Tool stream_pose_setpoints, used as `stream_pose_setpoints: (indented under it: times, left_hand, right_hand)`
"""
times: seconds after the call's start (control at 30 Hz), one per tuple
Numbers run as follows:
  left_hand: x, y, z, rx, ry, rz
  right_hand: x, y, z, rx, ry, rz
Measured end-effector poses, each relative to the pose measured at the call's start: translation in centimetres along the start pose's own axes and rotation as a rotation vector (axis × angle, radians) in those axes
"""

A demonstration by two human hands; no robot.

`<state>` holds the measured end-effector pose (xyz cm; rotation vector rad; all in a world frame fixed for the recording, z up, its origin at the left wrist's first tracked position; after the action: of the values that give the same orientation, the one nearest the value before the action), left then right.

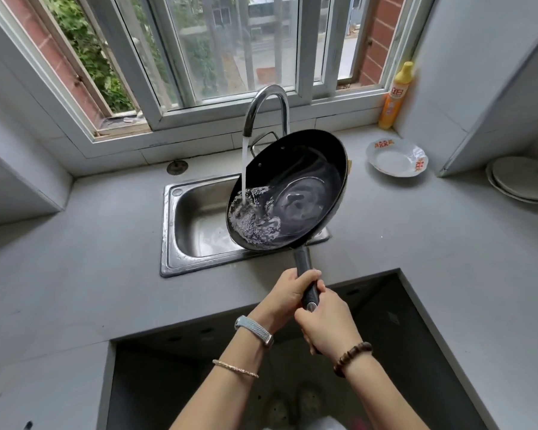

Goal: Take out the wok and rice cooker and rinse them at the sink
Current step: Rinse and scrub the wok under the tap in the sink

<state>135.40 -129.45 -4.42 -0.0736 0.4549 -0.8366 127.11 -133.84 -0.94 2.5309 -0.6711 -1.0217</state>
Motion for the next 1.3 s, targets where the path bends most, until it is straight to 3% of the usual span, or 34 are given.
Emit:
stream_pose_setpoints:
  times: [0.27, 0.7, 0.93, 1.3]
  left_hand:
    - [0.0, 1.7, 0.4, 0.082, -0.026, 0.087]
    - [-1.2, 8.7, 1.1, 0.124, -0.024, 0.555]
    - [-1.4, 11.7, 3.2, 0.233, 0.033, 0.741]
    - [-3.1, 13.7, 5.7, 0.519, 0.124, 0.884]
  right_hand:
    - [1.0, -1.0, -0.4, 0.199, 0.001, -0.225]
    - [4.3, -7.4, -3.5, 0.457, 0.070, -0.645]
    - [4.8, -10.5, -6.2, 0.755, -0.101, -0.863]
    - [3.5, -13.0, -8.2, 1.097, -0.365, -1.050]
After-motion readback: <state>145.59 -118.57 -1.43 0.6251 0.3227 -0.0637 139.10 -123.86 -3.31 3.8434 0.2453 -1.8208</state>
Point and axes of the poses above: each hand's wrist, its own x-axis towards the middle knuckle, its own y-axis out of the back of the hand, z = x × y, the point moved 3 cm from there along x, towards the middle knuckle, and after that the axes turned 7 degrees about -y, right-handed, at the moved point
